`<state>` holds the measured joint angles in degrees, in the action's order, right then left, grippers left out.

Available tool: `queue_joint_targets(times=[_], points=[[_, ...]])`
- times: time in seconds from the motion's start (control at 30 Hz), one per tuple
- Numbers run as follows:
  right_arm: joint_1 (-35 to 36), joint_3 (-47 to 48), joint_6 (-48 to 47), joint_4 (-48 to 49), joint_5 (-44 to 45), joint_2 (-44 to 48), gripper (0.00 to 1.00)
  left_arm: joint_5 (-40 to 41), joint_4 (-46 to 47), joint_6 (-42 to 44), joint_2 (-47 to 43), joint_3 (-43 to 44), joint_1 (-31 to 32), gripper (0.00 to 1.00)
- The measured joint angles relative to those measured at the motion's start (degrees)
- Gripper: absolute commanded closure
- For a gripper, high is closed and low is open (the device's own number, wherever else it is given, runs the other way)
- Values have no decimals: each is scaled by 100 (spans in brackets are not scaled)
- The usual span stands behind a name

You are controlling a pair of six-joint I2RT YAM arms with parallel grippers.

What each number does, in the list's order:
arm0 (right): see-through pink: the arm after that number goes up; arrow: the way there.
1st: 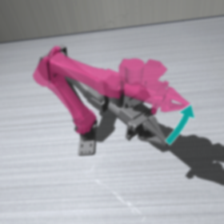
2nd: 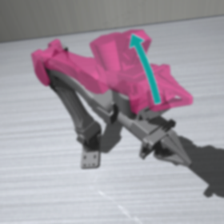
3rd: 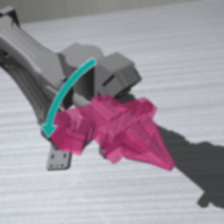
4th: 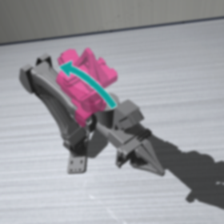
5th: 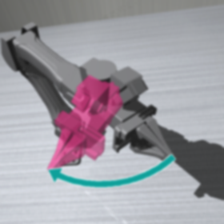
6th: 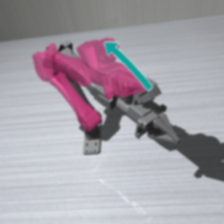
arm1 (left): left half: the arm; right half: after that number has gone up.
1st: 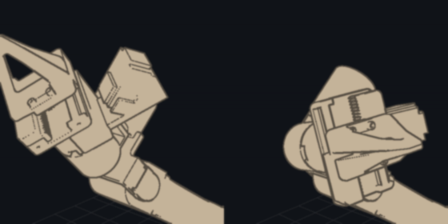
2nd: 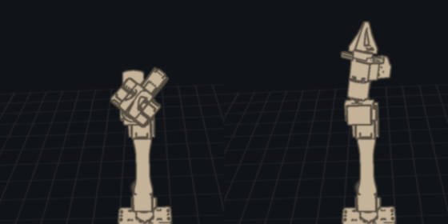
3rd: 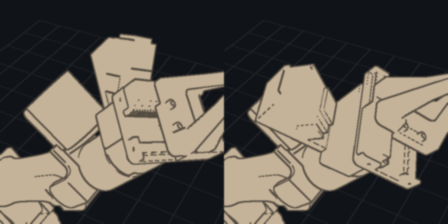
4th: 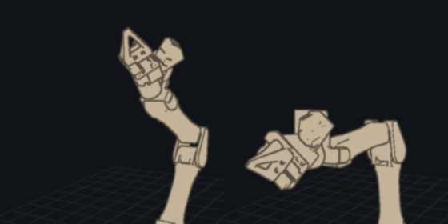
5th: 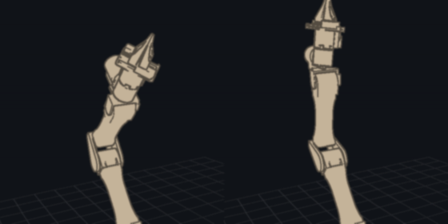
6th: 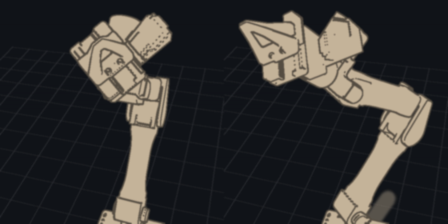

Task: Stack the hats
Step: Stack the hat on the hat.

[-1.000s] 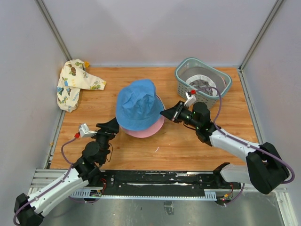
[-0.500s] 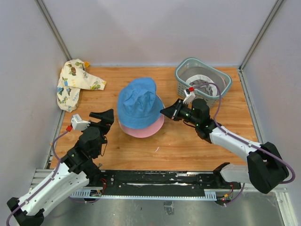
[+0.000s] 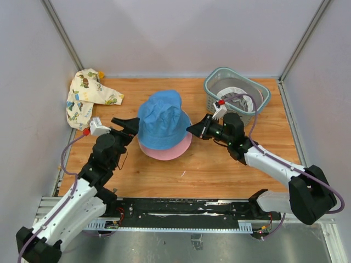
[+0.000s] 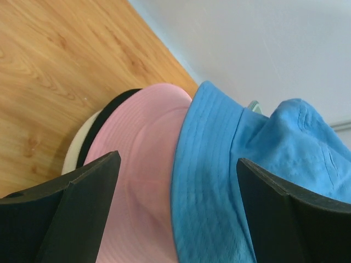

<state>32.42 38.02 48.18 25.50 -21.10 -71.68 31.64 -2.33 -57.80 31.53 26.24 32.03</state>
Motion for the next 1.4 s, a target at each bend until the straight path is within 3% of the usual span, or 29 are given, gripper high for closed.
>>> queue_joint_targets(times=[0.1, 0.3, 0.57, 0.7, 1.07, 1.3, 1.4], points=[[0, 74, -68, -74, -15, 0, 99, -1032, 289, 85, 546, 205, -758, 9], [0, 157, -177, -184, -42, 2, 99, -2992, 992, -2, 726, 63, -2173, 11], [0, 168, -208, -188, -61, 2, 100, -4800, 2570, -385, 1552, -426, -2516, 14], [0, 177, -221, -195, -94, -2, 99, -5206, 3016, -424, 1799, -450, -2522, 18], [0, 201, -280, -229, -138, -39, 99, -5578, 3578, -444, 1823, -566, -2712, 49], [0, 264, -330, -326, -138, -42, 100, -5619, 3674, -457, 1825, -708, -2787, 87], [0, 267, -352, -358, -138, -42, 100, -5602, 3672, -435, 1799, -728, -2828, 90]])
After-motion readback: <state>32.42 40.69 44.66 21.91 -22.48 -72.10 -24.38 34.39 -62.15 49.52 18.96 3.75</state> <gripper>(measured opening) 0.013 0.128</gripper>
